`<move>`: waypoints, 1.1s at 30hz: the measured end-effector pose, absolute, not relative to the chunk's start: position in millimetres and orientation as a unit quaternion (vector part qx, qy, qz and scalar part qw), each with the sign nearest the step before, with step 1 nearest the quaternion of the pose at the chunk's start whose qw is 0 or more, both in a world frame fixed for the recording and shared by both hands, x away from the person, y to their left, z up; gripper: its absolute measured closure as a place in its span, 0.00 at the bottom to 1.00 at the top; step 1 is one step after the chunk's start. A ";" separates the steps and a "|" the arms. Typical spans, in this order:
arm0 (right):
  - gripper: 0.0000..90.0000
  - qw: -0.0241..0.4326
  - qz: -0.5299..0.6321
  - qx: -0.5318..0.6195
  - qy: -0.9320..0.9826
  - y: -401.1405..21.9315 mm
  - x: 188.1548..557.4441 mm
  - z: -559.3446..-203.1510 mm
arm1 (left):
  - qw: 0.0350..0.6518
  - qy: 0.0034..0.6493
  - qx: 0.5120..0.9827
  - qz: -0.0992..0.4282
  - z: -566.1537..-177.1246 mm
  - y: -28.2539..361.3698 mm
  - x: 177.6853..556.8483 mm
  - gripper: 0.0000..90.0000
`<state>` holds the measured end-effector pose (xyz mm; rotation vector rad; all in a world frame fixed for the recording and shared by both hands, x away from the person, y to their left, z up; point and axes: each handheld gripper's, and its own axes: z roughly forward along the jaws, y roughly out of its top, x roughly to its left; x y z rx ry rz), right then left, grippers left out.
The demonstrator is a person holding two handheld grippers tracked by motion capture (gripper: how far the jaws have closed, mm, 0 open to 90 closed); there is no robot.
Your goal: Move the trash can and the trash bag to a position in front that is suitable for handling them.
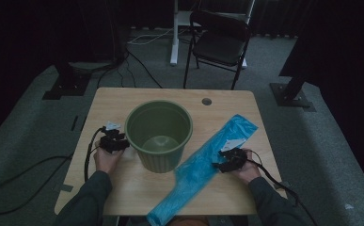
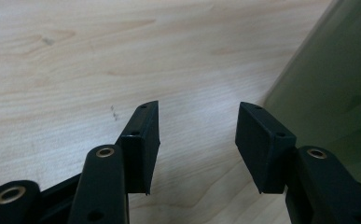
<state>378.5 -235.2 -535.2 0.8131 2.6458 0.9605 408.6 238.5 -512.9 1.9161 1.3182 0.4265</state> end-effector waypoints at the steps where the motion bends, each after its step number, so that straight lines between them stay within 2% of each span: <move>1: 0.38 0.106 0.326 0.276 0.898 -235.2 378.5 -535.2 | 0.379 0.516 0.750 0.167 -512.9 238.5 408.6 0.55; 12: 0.39 0.117 0.325 0.316 0.884 -257.7 413.9 -535.8 | 0.391 0.492 0.763 0.148 -509.2 229.3 411.3 0.56; 28: 0.46 0.117 0.308 0.342 0.880 -281.0 450.6 -531.9 | 0.390 0.447 0.793 0.140 -505.7 216.7 405.5 0.60; 33: 0.43 0.151 0.303 0.355 0.871 -279.0 446.4 -532.4 | 0.390 0.448 0.792 0.140 -505.8 219.4 404.1 0.59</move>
